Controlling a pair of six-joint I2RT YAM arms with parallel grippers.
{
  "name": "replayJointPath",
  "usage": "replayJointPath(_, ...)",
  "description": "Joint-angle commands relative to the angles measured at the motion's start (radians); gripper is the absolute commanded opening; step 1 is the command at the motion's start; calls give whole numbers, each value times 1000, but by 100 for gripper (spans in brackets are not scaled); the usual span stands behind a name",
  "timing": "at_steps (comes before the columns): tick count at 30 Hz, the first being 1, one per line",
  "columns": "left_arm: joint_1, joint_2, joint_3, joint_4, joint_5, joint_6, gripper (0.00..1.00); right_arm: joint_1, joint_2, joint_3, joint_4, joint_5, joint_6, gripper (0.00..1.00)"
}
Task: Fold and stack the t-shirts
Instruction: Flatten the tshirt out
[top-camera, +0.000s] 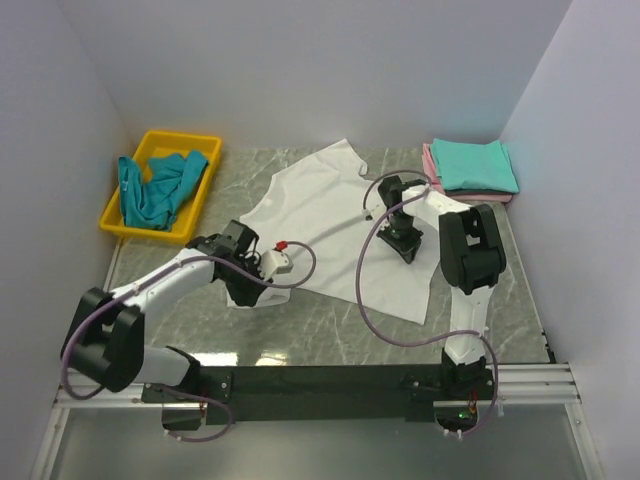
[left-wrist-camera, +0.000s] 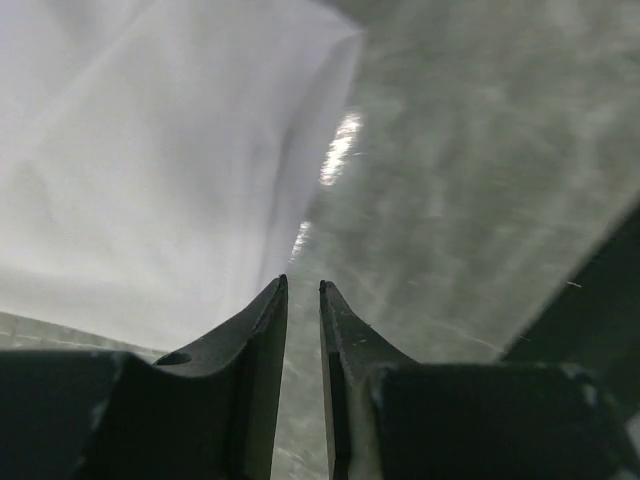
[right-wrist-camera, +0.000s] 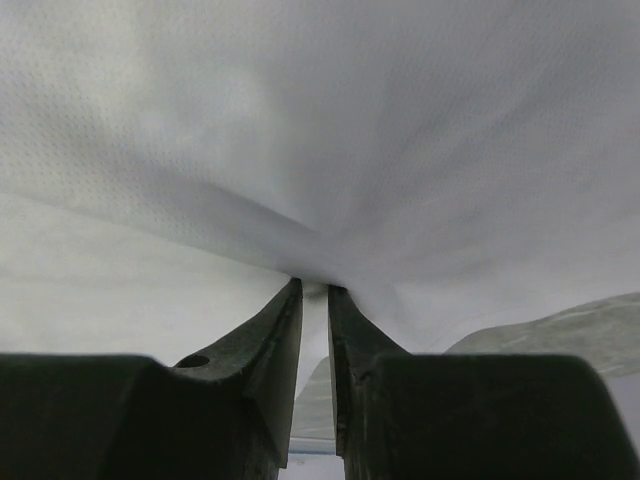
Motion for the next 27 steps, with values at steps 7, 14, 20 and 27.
replayJointPath(7, 132, 111, 347, 97, 130, -125, 28, -40, -122, -183, 94, 65, -111, 23)
replayJointPath(14, 150, 321, 412, 284, -15, -91, 28, -46, -128, -198, 106, 71, -101, 23)
replayJointPath(20, 152, 366, 289, 347, -130, -33, 27, -46, -74, -123, 89, 70, -89, 23)
replayJointPath(27, 164, 224, 39, 314, -182, -10, 23, -34, -34, -26, 48, 52, -84, 23)
